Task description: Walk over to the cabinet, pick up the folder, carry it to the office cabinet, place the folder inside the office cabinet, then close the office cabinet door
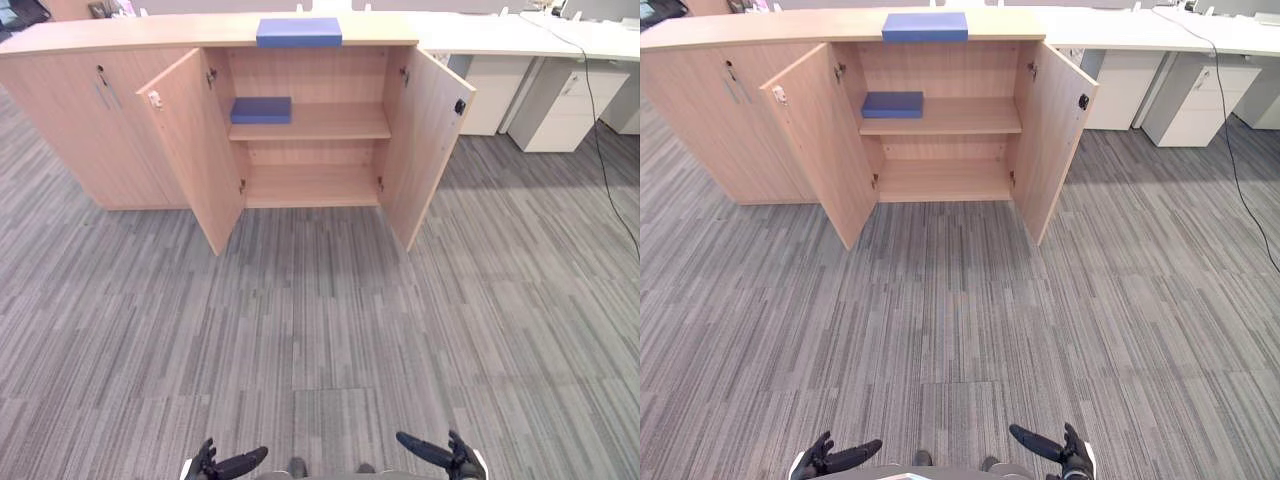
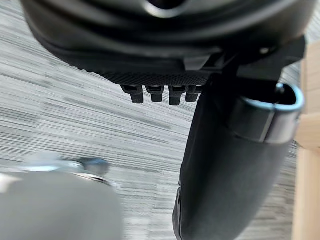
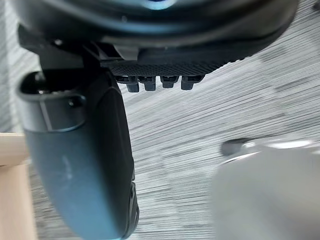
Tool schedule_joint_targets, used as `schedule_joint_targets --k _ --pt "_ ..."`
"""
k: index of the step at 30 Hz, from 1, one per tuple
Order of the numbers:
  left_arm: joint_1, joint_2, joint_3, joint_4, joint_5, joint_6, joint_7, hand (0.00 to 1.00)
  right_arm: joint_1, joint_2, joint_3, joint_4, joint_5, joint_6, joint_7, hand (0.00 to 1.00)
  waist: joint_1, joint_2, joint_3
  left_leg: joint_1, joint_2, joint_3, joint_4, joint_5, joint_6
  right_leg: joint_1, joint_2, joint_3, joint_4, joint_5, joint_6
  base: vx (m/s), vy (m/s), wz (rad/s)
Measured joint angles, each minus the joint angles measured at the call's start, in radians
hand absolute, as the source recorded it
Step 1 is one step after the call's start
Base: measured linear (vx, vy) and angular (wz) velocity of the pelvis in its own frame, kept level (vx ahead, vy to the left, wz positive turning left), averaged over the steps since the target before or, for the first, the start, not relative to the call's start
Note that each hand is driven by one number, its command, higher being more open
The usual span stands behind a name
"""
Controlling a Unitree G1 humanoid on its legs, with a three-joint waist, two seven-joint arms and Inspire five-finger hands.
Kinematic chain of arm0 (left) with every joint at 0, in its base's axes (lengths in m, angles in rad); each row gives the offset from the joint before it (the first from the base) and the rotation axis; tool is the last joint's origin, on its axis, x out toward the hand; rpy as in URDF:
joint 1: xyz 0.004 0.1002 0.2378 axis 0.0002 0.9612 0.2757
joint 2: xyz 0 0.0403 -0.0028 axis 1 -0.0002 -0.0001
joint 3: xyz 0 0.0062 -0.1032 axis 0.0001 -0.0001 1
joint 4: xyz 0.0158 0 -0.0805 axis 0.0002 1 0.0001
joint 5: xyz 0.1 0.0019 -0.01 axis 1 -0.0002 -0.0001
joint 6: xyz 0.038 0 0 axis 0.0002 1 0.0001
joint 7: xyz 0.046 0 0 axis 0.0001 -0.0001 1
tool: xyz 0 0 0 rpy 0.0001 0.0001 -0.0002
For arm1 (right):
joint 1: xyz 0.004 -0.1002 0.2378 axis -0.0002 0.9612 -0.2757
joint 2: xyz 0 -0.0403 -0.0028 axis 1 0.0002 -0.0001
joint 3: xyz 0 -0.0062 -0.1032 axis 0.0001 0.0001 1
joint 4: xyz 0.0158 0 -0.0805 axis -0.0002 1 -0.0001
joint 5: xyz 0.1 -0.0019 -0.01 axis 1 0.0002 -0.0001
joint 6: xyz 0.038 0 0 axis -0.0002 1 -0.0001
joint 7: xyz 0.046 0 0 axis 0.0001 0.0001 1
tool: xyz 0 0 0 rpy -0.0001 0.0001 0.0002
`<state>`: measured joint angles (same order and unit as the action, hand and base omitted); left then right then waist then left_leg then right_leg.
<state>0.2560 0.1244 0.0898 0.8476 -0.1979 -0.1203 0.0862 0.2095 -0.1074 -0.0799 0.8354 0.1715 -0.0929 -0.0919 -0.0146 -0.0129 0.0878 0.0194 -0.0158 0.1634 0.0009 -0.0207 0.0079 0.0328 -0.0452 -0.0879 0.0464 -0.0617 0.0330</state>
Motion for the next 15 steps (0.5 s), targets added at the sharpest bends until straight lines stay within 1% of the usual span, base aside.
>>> schedule_joint_targets --k 3,8,10,12,13,14,15 --pt "-0.004 0.0 0.001 -0.081 0.001 -0.016 0.0 1.0 -0.02 -0.003 0.007 -0.079 -0.052 -0.01 0.006 1.0 0.0 0.001 0.006 0.013 0.0 0.011 -0.02 -0.002 -0.003 0.01 0.002 -0.002 -0.02 0.001 0.001 0.14 -0.001 -0.07" --pt "-0.009 -0.001 0.002 -0.187 0.002 -0.04 0.0 1.0 -0.062 -0.009 0.026 -0.147 -0.132 -0.022 0.01 1.0 -0.001 0.0 0.03 0.029 0.0 0.024 -0.026 -0.024 -0.034 0.025 0.001 -0.004 -0.032 0.0 0.002 0.1 0.014 -0.05" --pt "-0.011 -0.002 0.002 -0.195 0.002 -0.041 0.0 1.0 -0.079 -0.011 0.04 -0.147 -0.148 -0.022 0.01 1.0 -0.001 0.001 0.04 0.022 0.002 0.035 -0.004 -0.046 -0.031 0.024 0.0 0.001 -0.032 -0.001 0.004 0.09 0.027 -0.15" --pt "-0.009 -0.01 0.002 -0.22 0.002 -0.04 0.001 1.0 -0.094 -0.011 0.057 -0.156 -0.167 -0.022 0.011 1.0 0.002 0.002 0.058 -0.008 0.006 0.044 0.059 -0.089 -0.025 0.018 -0.002 0.01 -0.032 -0.004 0.009 0.06 0.028 -0.18" --pt "-0.009 -0.018 0.002 -0.233 0.002 -0.04 0.001 1.0 -0.101 -0.012 0.063 -0.158 -0.169 -0.021 0.011 1.0 0.002 0.003 0.06 -0.036 0.007 0.047 0.104 -0.118 -0.021 0.008 -0.006 0.014 -0.031 -0.009 0.017 0.04 0.034 -0.1" --pt "-0.008 -0.022 0.002 -0.238 0.002 -0.04 0.001 1.0 -0.104 -0.014 0.066 -0.158 -0.172 -0.021 0.01 1.0 0.002 0.005 0.061 -0.05 0.009 0.052 0.128 -0.134 -0.017 0.002 -0.007 0.018 -0.028 -0.013 0.023 0.05 0.056 -0.21" --pt "-0.005 -0.032 0.001 -0.253 0.002 -0.04 0.002 1.0 -0.112 -0.018 0.07 -0.157 -0.175 -0.021 0.01 1.0 0.007 0.01 0.065 -0.076 0.014 0.065 0.176 -0.166 -0.008 -0.017 -0.008 0.028 -0.009 -0.025 0.039 0.05 0.072 -0.33"
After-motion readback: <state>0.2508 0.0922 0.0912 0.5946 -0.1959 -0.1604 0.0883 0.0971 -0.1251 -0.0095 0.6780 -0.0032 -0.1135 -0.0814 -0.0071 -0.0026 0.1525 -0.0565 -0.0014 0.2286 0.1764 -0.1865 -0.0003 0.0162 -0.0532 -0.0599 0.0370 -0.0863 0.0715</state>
